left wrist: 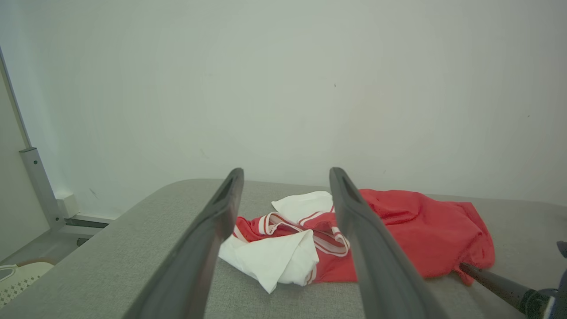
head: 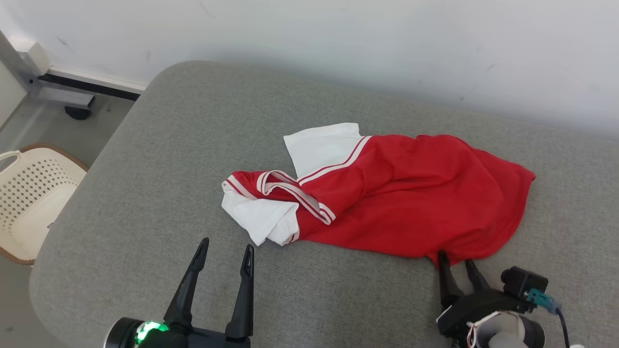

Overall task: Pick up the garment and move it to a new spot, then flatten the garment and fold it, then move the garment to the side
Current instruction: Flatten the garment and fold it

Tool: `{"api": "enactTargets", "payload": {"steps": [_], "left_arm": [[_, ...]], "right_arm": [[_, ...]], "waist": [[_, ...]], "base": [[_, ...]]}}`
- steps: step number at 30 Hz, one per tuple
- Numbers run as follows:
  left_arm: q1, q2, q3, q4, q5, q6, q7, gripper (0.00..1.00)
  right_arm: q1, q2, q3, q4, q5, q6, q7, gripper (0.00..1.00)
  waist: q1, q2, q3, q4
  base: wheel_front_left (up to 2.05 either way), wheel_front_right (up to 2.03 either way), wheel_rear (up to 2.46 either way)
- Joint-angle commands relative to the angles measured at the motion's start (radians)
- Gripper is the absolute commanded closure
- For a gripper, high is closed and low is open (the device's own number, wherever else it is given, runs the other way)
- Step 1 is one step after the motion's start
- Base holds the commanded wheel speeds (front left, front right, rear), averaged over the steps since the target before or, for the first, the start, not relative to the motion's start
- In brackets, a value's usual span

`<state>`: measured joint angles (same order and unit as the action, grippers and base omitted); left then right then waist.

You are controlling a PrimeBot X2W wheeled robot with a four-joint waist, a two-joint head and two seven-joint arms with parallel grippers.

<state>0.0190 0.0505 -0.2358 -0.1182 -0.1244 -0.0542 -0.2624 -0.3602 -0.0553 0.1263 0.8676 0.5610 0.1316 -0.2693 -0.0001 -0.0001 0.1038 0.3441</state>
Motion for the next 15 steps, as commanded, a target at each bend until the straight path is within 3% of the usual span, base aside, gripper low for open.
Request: {"api": "enactTargets", "payload": {"steps": [1,2,7,15], "left_arm": [[-0.004,0.000,-0.003,0.006,0.001,-0.007,-0.002,0.00],[-0.004,0.000,-0.005,0.007,0.002,-0.006,-0.002,0.00],[0.019,0.000,0.002,0.010,0.008,0.001,-0.002,0.00],[0.049,0.000,0.015,0.006,0.012,0.008,-0.002,0.00]], "right_arm": [[-0.001,0.007,0.001,0.035,0.016,-0.002,0.009,0.85],[-0.005,0.009,0.010,0.044,0.016,-0.001,0.009,1.00],[0.018,0.006,0.030,0.019,0.037,0.000,0.007,1.00],[0.116,-0.049,0.004,-0.215,0.029,0.000,0.005,1.00]], "waist": [[0.0001,0.0001,0.001,0.009],[0.0001,0.0001,-0.001,0.012],[0.0001,0.0001,-0.024,0.002],[0.0001,0.0001,-0.068,-0.068]], "base": [[0.00,0.00,0.00],[0.00,0.00,0.00],[0.00,0.00,0.00],[0.00,0.00,0.00]]}}
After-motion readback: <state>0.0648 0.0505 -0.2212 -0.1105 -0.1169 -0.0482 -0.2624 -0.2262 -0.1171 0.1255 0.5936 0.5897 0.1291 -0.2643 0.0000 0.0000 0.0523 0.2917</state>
